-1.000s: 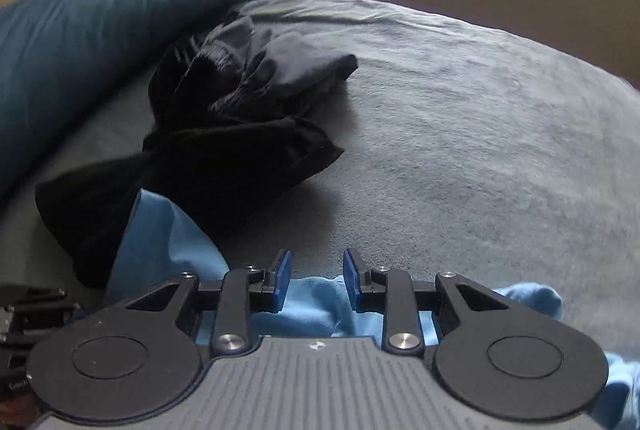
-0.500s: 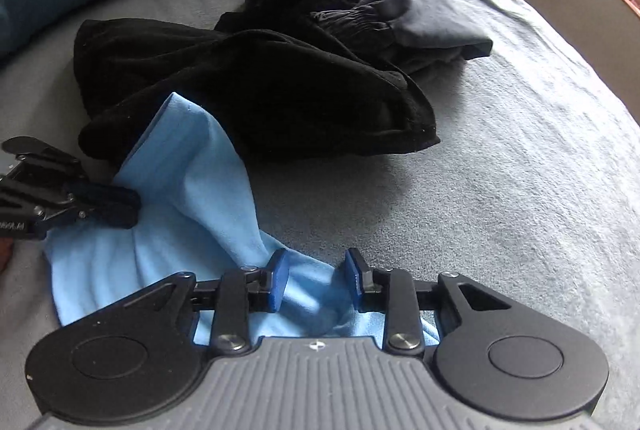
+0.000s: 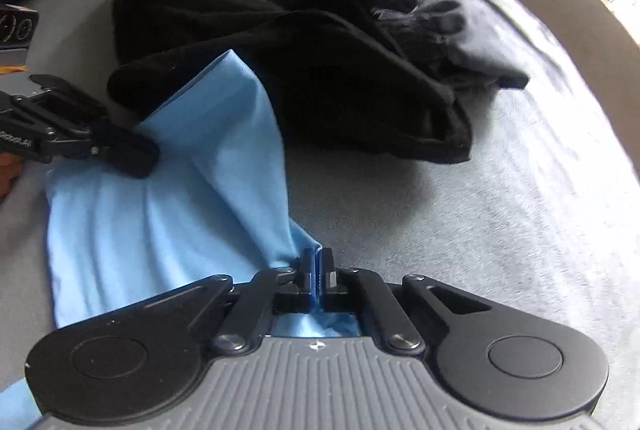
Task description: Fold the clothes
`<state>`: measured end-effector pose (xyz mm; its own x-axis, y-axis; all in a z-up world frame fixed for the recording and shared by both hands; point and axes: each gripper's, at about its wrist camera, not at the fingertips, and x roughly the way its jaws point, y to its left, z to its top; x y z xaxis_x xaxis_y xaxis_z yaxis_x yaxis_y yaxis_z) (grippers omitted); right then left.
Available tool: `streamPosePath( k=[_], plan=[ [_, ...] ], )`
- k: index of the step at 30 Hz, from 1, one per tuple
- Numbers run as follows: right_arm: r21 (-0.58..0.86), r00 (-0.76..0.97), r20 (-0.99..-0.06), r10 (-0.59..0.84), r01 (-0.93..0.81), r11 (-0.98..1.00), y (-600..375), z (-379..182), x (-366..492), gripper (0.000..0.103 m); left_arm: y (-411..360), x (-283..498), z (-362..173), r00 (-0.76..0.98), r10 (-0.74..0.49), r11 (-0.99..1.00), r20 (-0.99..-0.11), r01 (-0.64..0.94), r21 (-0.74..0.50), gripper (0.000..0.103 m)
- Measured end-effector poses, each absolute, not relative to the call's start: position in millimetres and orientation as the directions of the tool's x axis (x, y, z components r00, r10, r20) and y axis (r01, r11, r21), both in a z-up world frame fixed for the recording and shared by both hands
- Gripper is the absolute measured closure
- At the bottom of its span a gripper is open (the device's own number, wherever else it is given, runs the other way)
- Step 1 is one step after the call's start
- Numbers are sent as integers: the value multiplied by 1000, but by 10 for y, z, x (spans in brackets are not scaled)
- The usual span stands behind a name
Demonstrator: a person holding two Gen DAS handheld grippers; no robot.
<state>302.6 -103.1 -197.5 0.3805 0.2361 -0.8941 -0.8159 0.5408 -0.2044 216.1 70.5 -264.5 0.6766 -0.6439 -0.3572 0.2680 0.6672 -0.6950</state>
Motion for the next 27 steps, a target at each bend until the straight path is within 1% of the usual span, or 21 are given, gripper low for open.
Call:
streamPosePath(
  k=[3, 6, 9, 11, 12, 15, 19, 21, 22, 23, 24, 27],
  plan=[
    [-237, 470, -851, 235, -742, 626, -1080, -2010, 3093, 103, 703, 2138, -2641, 677, -643, 668, -357, 269, -693, 98],
    [-202, 520, -819, 242, -657, 727, -1149, -2069, 3170, 103, 701, 2131, -2650, 678, -643, 669, -357, 270, -693, 98],
    [-136, 588, -777, 224, -505, 852, -1327, -2032, 3301, 103, 707, 2130, -2663, 678, -642, 670, -358, 269, -692, 98],
    [-57, 617, -759, 210, -384, 922, -1549, -1978, 3403, 102, 710, 2131, -2665, 678, -642, 669, -357, 270, -692, 98],
    [-7, 623, -750, 224, -346, 938, -1654, -1928, 3420, 102, 711, 2131, -2665, 678, -642, 669, -357, 270, -692, 98],
    [143, 557, -747, 363, -399, 906, -1735, -1794, 3332, 101, 717, 2131, -2676, 679, -644, 666, -353, 270, -696, 98],
    [293, 342, -782, 521, -536, 792, -1443, -1841, 3200, 100, 725, 2130, -2691, 679, -647, 661, -347, 271, -700, 98],
    [267, 322, -815, 481, -528, 806, -1222, -2007, 3188, 100, 735, 2126, -2697, 680, -647, 660, -346, 271, -701, 98],
    [260, 340, -815, 470, -510, 820, -1155, -2070, 3214, 101, 738, 2123, -2699, 680, -647, 660, -345, 271, -701, 98],
    [276, 371, -796, 478, -480, 833, -1153, -2091, 3263, 101, 743, 2122, -2702, 680, -647, 658, -344, 272, -702, 98],
    [293, 402, -782, 476, -436, 851, -1185, -2082, 3326, 101, 749, 2120, -2705, 681, -648, 657, -342, 272, -703, 98],
    [322, 499, -767, 403, -245, 915, -1525, -1955, 3468, 99, 759, 2120, -2713, 681, -649, 655, -340, 272, -705, 98]
  ],
)
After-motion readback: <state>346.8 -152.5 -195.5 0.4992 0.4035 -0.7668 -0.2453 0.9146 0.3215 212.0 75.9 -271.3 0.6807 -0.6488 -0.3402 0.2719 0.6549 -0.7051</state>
